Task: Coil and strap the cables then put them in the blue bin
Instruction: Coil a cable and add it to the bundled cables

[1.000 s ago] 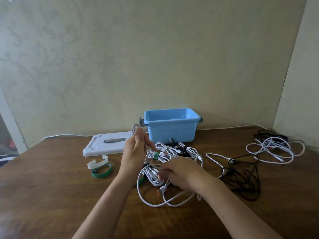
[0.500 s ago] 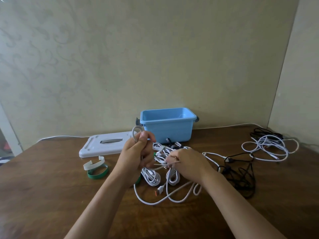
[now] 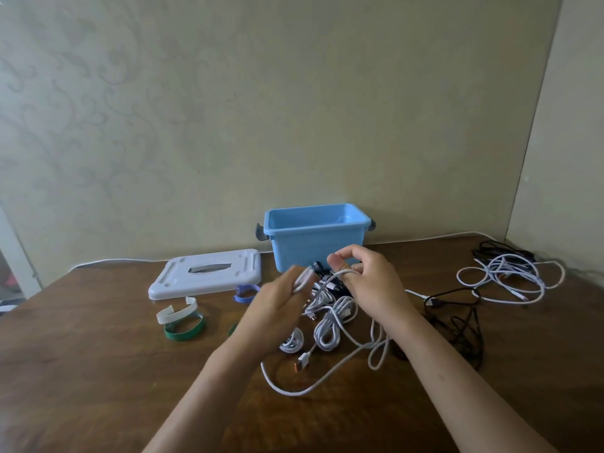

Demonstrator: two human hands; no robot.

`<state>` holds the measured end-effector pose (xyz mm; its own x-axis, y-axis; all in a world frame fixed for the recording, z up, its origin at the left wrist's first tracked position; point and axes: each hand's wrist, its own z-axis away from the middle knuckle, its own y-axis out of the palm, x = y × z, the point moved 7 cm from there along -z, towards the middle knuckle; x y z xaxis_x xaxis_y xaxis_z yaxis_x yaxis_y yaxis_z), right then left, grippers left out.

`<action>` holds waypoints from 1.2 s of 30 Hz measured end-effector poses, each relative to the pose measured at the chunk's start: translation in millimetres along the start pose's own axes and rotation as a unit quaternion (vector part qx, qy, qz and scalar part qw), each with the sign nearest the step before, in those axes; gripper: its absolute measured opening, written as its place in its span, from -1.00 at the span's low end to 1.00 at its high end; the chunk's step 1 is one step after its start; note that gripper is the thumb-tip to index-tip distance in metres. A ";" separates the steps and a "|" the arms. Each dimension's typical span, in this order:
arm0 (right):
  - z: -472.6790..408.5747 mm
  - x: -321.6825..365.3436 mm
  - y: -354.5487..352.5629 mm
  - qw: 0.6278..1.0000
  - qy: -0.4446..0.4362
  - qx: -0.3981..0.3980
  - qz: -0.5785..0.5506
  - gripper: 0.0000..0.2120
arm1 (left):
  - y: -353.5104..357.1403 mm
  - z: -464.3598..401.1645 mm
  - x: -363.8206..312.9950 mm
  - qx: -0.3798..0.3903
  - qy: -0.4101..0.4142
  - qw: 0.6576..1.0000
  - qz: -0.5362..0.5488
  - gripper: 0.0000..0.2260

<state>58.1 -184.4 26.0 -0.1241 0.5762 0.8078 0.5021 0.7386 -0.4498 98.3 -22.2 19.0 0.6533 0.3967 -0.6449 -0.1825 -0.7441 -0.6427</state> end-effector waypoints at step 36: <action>31.7 33.0 43.9 0.964 -0.122 0.129 0.200 -0.68 | 25.1 4.4 15.2 0.036 -0.114 0.962 0.245 -0.52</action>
<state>48.9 -121.8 20.9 -0.1783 0.8743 0.4514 0.3254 0.4853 -0.8115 100.5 -32.5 -8.7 0.2995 0.1214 -0.9464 -0.4831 -0.8360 -0.2601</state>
